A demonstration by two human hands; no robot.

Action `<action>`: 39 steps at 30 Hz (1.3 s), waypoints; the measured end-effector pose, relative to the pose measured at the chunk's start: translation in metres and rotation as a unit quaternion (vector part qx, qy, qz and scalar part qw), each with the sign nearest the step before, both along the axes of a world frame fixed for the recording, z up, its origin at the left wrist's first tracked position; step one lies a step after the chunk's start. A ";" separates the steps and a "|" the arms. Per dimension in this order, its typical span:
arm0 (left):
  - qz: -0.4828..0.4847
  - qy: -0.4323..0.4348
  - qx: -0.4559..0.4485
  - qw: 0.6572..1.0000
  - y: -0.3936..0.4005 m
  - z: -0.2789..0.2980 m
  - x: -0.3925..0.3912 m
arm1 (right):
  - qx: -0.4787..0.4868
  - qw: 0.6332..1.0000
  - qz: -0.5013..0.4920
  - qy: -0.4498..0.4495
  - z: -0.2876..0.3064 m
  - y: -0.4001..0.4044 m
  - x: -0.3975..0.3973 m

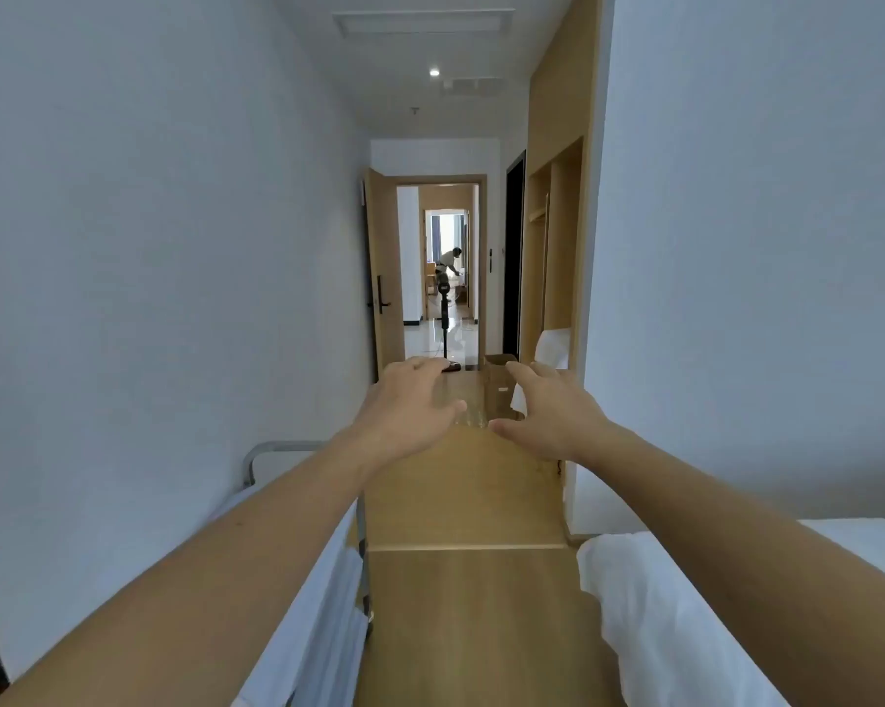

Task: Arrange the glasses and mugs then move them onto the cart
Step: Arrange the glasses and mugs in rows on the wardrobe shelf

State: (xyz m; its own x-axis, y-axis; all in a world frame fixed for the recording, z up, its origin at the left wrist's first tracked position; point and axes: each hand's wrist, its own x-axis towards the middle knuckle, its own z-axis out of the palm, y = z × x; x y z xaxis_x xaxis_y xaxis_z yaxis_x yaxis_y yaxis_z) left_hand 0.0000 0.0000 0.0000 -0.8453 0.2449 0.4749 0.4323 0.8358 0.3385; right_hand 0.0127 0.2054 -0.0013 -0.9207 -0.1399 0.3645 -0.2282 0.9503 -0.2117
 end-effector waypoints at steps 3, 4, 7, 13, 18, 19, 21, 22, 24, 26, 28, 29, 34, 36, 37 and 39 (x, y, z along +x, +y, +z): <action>0.006 -0.004 -0.002 1.000 0.020 0.000 -0.039 | -0.002 1.000 -0.004 0.002 0.002 0.018 -0.039; 0.005 -0.009 -0.008 1.000 0.027 0.000 -0.053 | -0.001 1.000 -0.004 -0.008 0.004 0.025 -0.051; 0.012 -0.009 -0.012 1.000 0.048 0.002 -0.101 | 0.004 1.000 -0.005 -0.015 0.006 0.046 -0.097; 0.028 -0.010 -0.003 1.000 0.085 0.010 -0.182 | 0.006 1.000 0.005 -0.016 0.018 0.087 -0.180; 0.042 -0.017 -0.013 0.999 0.107 0.008 -0.236 | 0.010 1.000 0.010 -0.019 0.017 0.106 -0.239; 0.044 -0.018 -0.015 0.999 0.110 0.006 -0.246 | 0.012 1.000 0.013 -0.020 0.016 0.108 -0.250; 0.044 -0.024 -0.017 0.999 0.114 0.005 -0.265 | 0.014 0.999 0.013 -0.026 0.015 0.111 -0.270; 0.045 -0.026 -0.019 0.998 0.115 0.004 -0.275 | 0.015 0.999 0.013 -0.029 0.014 0.112 -0.280; 0.045 -0.028 -0.022 0.998 0.115 0.003 -0.295 | 0.016 0.999 0.014 -0.034 0.010 0.112 -0.299; 0.044 -0.030 -0.021 0.998 0.114 0.001 -0.316 | 0.015 0.999 0.013 -0.036 0.007 0.111 -0.320; 0.039 -0.033 -0.023 0.998 0.110 -0.002 -0.337 | 0.015 0.999 0.011 -0.039 0.005 0.107 -0.342; 0.037 -0.032 -0.025 0.998 0.107 -0.003 -0.349 | 0.015 0.999 0.010 -0.040 0.004 0.104 -0.353; 0.020 -0.021 -0.038 0.999 0.082 -0.003 -0.420 | 0.029 0.999 0.000 -0.023 0.004 0.083 -0.418; 0.012 -0.018 -0.045 0.999 0.071 0.000 -0.453 | 0.031 0.999 -0.010 -0.017 0.008 0.074 -0.448; 0.009 -0.018 -0.044 0.999 0.065 0.003 -0.470 | 0.028 0.999 -0.016 -0.016 0.011 0.069 -0.464; 0.002 -0.018 -0.038 0.999 0.054 0.010 -0.503 | 0.023 0.999 -0.027 -0.018 0.018 0.060 -0.497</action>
State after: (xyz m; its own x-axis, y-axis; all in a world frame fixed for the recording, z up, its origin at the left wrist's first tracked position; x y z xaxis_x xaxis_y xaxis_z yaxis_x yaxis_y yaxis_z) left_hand -0.5026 0.0543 0.0103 -0.8623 0.2760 0.4246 0.4180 0.8612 0.2892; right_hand -0.4842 0.2650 0.0162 -0.9394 -0.1047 0.3263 -0.1690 0.9699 -0.1753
